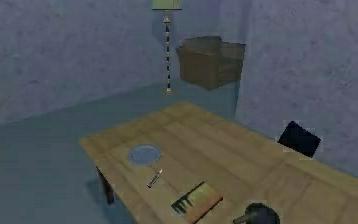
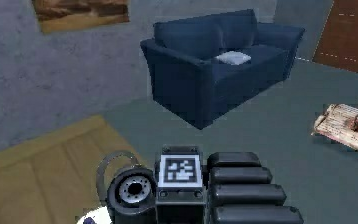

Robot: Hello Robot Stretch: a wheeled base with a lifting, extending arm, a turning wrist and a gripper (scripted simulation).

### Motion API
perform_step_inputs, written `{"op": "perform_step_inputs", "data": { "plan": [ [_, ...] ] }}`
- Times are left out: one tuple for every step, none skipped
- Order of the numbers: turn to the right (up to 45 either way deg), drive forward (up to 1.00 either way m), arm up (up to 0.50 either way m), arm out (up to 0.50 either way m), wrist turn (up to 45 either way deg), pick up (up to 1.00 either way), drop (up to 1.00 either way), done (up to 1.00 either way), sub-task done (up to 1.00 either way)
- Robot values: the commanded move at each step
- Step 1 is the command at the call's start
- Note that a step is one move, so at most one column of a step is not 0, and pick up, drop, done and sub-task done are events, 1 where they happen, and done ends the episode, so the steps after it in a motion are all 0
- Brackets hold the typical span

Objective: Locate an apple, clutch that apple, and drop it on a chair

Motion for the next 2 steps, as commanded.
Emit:
{"op": "perform_step_inputs", "data": {
  "plan": [
    [-24.0,0.00,0.00,0.00,0.0,0.00,0.00,0.00,0.00],
    [-3.0,0.00,0.00,0.00,0.0,0.00,0.00,0.00,0.00]
  ]
}}
